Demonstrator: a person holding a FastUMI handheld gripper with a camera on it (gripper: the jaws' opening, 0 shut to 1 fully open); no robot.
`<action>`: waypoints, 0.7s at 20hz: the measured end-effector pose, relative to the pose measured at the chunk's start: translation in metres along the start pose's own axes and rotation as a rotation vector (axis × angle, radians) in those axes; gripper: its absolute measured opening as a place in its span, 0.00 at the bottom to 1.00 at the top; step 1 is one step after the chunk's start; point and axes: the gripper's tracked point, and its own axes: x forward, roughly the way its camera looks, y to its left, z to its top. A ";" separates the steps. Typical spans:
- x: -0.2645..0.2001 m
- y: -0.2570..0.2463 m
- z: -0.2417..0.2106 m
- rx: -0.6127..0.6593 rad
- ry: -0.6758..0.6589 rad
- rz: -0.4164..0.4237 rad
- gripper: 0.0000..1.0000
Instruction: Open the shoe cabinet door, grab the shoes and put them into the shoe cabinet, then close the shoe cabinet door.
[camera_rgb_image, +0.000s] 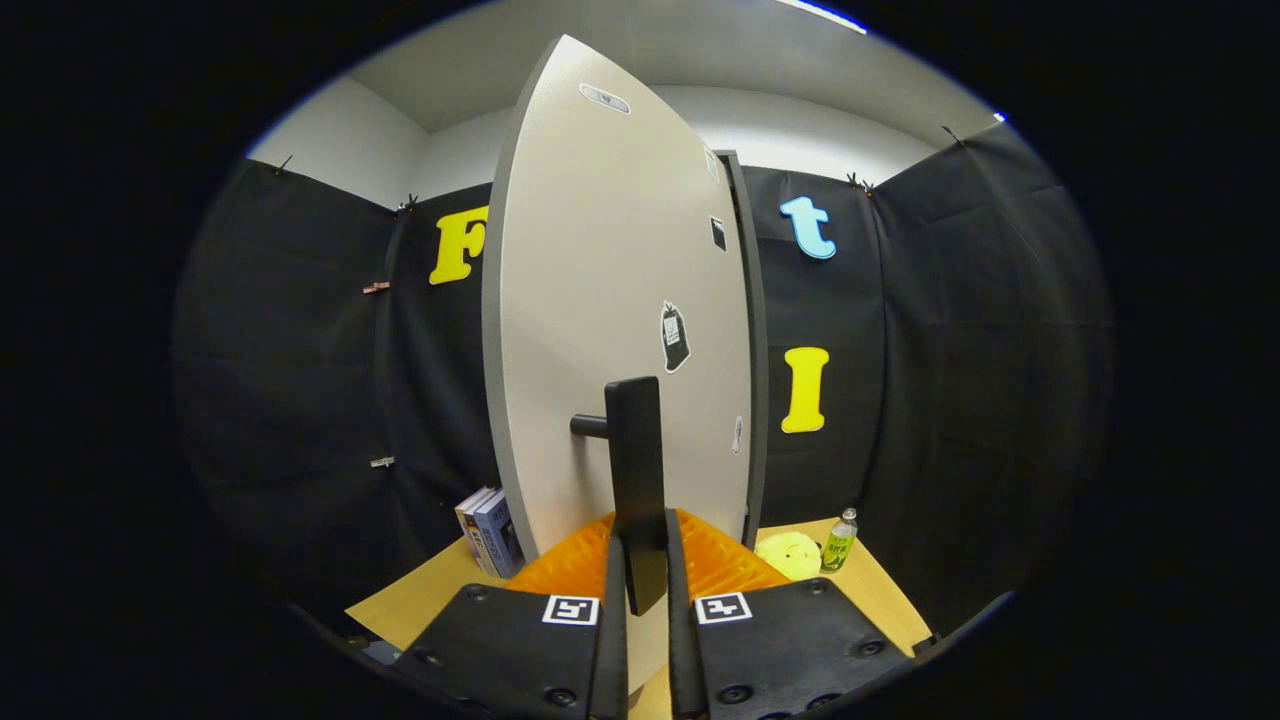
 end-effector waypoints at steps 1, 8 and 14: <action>-0.001 -0.005 0.001 0.001 0.002 0.010 0.20; -0.006 -0.041 0.012 -0.001 -0.021 -0.037 0.20; -0.014 -0.084 0.025 -0.023 -0.029 -0.041 0.14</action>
